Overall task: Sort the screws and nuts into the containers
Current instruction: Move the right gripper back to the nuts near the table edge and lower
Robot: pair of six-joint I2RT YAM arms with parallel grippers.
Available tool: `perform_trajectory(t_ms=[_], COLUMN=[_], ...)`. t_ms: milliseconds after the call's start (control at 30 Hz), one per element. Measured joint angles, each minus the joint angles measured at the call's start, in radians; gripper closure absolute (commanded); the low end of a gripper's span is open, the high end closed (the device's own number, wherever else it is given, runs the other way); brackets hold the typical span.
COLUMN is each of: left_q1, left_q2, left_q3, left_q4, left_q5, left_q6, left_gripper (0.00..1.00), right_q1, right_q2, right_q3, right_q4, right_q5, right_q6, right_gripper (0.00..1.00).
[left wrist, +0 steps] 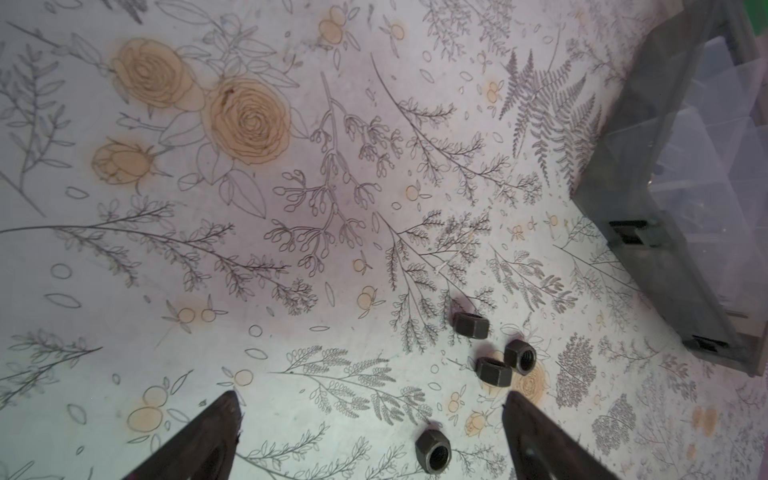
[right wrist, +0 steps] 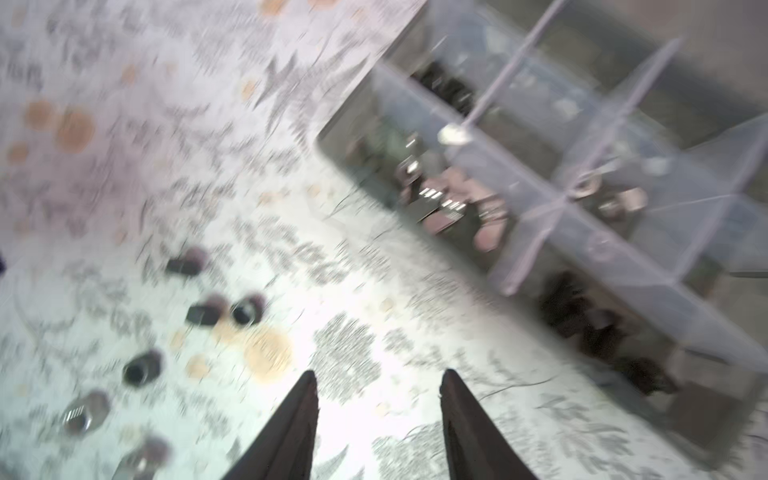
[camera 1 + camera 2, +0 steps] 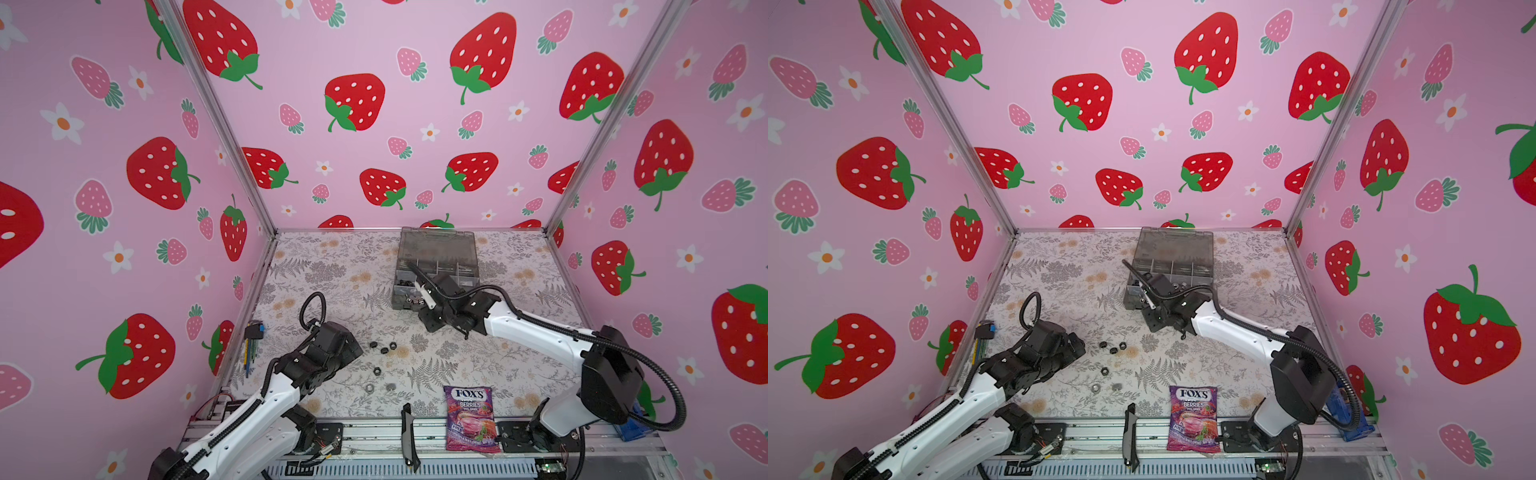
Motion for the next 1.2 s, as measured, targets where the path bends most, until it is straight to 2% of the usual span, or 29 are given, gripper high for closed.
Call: perform_trajectory(t_ms=[233,500,700,933,1200], left_q1=[0.0,0.0,0.0,0.0,0.002], left_q2=[-0.095,-0.163,-0.17,-0.17,-0.182], left_q3=[-0.003,-0.025,-0.029,-0.056,-0.061], left_q4=[-0.065,-0.094,-0.104,-0.103,-0.103], left_q5=[-0.069,-0.122,-0.148,-0.164,-0.164], left_q6=[-0.037,-0.069,-0.083,-0.088,-0.097], left_gripper=[0.01,0.01,0.01,0.01,0.01], right_q1=[0.164,0.278,0.325,0.364,0.374], right_q2=[-0.043,-0.047,0.018,0.132,0.198], right_q3=[-0.165,-0.215,-0.212,-0.159,-0.088], right_q4=[0.018,0.09,0.161,0.166,0.188], right_q5=[-0.108,-0.134,-0.133,-0.114,-0.115], right_q6=[-0.042,-0.111,-0.146,-0.193,-0.231], right_gripper=[0.52,0.5,0.51,0.52,0.55])
